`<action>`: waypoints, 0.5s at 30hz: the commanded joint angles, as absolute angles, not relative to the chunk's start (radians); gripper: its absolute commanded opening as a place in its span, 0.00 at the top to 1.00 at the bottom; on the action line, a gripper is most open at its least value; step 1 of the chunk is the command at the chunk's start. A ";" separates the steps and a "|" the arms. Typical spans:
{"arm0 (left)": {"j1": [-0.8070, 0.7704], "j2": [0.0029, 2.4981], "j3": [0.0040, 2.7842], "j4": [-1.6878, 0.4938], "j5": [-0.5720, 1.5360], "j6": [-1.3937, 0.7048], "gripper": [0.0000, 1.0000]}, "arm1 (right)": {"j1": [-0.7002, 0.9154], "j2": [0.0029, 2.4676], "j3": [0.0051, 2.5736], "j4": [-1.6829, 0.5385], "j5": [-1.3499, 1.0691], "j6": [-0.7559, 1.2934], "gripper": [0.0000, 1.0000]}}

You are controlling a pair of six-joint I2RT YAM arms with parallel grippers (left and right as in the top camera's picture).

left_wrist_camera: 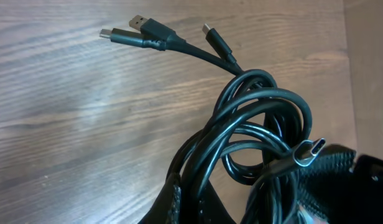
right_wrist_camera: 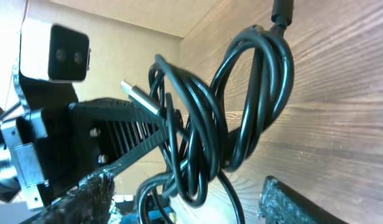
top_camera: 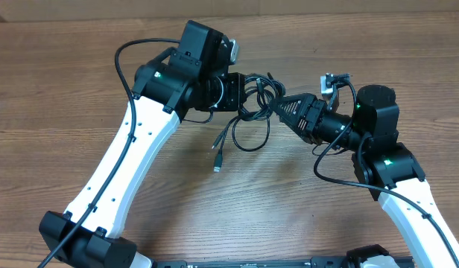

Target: Untangle cables

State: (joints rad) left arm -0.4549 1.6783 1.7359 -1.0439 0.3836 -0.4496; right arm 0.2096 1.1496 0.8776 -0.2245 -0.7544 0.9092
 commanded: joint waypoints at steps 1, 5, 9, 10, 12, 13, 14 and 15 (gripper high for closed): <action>-0.459 1.670 1.736 -1.040 0.434 -0.442 0.96 | 0.208 1.146 0.900 -0.214 -0.766 0.920 0.33; -0.460 1.670 1.736 -1.036 0.387 -0.445 0.96 | 0.209 1.146 0.900 -0.210 -0.790 0.921 0.37; -0.464 1.670 1.736 -1.024 0.382 -0.461 0.96 | 0.209 1.146 0.900 -0.210 -0.788 0.921 0.44; -0.467 1.670 1.736 -1.015 0.383 -0.461 0.96 | 0.209 1.146 0.900 -0.210 -0.789 0.921 0.44; -0.480 1.670 1.736 -1.002 0.382 -0.462 0.96 | 0.209 1.146 0.900 -0.210 -0.786 0.921 0.44; -0.490 1.670 1.736 -0.994 0.382 -0.461 0.96 | 0.209 1.146 0.900 -0.210 -0.786 0.921 0.44; -0.500 1.670 1.736 -0.985 0.382 -0.461 0.96 | 0.209 1.146 0.900 -0.210 -0.786 0.921 0.44; -0.509 1.670 1.736 -0.977 0.382 -0.461 0.96 | 0.209 1.146 0.900 -0.210 -0.786 0.920 0.44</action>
